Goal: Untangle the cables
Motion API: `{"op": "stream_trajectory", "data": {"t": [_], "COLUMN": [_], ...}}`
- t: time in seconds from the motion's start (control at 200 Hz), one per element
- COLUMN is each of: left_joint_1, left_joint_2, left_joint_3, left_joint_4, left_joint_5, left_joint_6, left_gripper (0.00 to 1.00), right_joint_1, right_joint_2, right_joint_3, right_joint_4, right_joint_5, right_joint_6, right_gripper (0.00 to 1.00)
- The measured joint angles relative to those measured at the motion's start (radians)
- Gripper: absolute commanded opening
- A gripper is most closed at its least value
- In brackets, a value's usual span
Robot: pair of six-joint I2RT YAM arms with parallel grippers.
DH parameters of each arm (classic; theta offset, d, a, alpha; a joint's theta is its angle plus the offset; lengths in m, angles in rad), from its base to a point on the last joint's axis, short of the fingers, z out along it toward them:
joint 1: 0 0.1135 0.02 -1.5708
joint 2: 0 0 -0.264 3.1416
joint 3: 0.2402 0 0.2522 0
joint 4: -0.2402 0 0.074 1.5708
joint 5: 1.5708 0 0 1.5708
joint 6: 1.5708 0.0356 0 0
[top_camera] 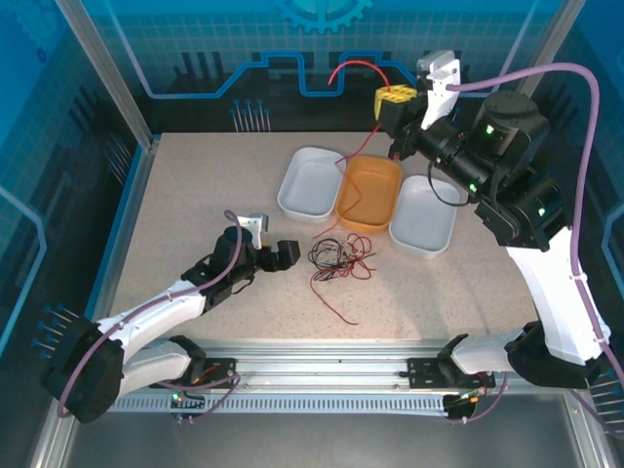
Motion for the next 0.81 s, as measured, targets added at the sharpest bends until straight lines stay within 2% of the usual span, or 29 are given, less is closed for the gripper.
{"op": "stream_trajectory", "data": {"t": [0.33,0.565,0.805], "left_joint_1": [0.0,0.0,0.0], "left_joint_2": [-0.001,-0.001,-0.001], "left_joint_3": [0.0,-0.001,-0.002], "left_joint_4": [0.0,0.0,0.0], "left_joint_5": [0.0,0.0,0.0], "left_joint_6": [0.0,-0.009,-0.027], "left_gripper": [0.99,0.99,0.99], "right_joint_1": [-0.214,-0.308,-0.417], "right_joint_2": [0.068,0.063,0.063], "right_joint_3": [0.008,-0.137,-0.258], "right_joint_4": [0.008,0.081,0.117], "right_joint_5": [0.063,0.15,0.181], "right_joint_6": [0.001,-0.03,-0.035], "right_gripper": [0.0,0.0,0.0]}}
